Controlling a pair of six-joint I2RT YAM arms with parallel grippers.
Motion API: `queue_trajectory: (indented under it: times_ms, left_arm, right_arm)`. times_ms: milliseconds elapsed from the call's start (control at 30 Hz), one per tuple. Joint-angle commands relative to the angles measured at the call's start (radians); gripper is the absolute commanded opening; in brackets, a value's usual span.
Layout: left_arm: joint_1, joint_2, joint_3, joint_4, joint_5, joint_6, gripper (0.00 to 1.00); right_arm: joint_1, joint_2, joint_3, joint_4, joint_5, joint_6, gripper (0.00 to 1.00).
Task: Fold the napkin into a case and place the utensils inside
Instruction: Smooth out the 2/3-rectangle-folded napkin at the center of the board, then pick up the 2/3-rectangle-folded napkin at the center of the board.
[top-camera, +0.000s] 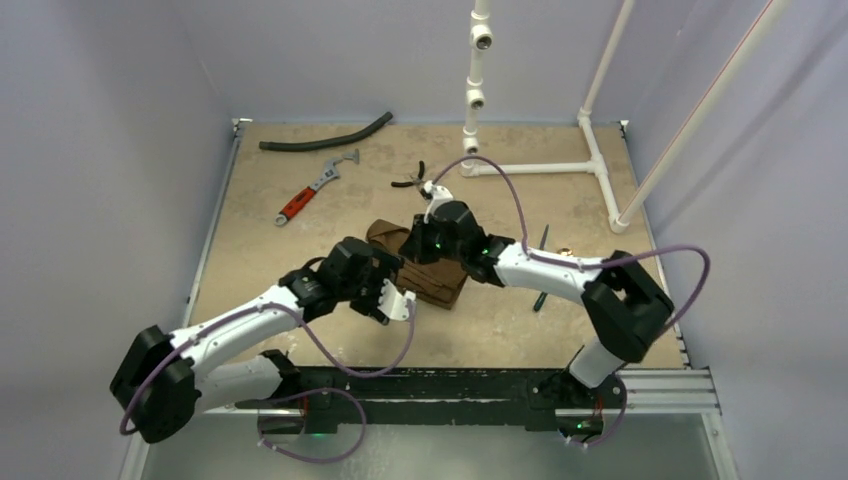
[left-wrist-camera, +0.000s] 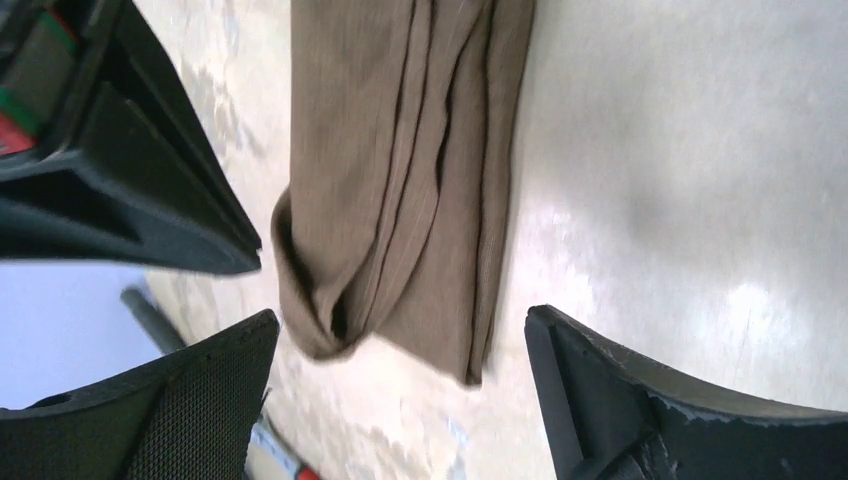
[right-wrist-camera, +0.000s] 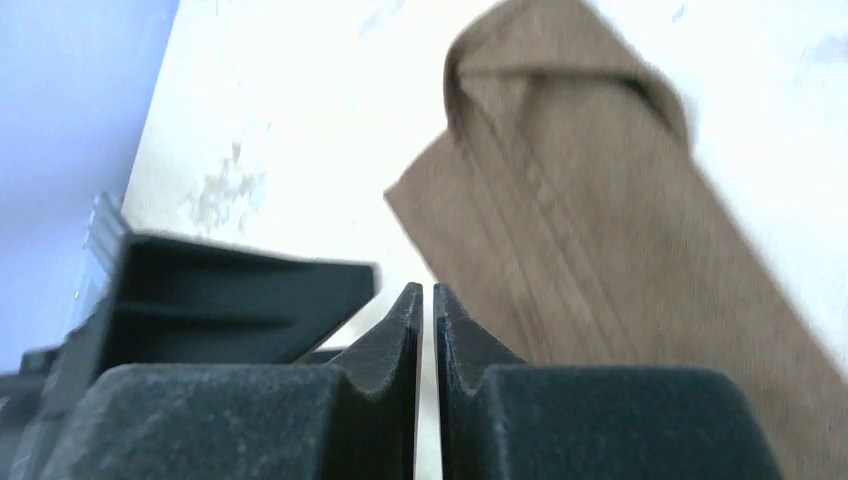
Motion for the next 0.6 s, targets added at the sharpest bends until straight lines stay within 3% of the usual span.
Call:
queue_trajectory:
  times_ms: [0, 233, 400, 567]
  left_arm:
    - [0.1, -0.1, -0.023, -0.162, -0.015, 0.022, 0.94]
    - [0.295, -0.136, -0.097, -0.168, 0.037, 0.163, 0.96]
    - [0.314, -0.154, -0.12, -0.087, 0.06, 0.219, 0.98]
    - [0.314, -0.124, -0.104, 0.021, 0.063, 0.121, 0.99]
  right_arm:
    - [-0.033, 0.168, 0.129, 0.095, 0.0, -0.066, 0.08]
    - [-0.034, 0.351, 0.203, 0.169, -0.061, -0.082, 0.03]
    - [-0.038, 0.396, 0.162, 0.208, -0.048, -0.058, 0.0]
    - [-0.037, 0.43, 0.104, 0.258, -0.052, -0.047, 0.0]
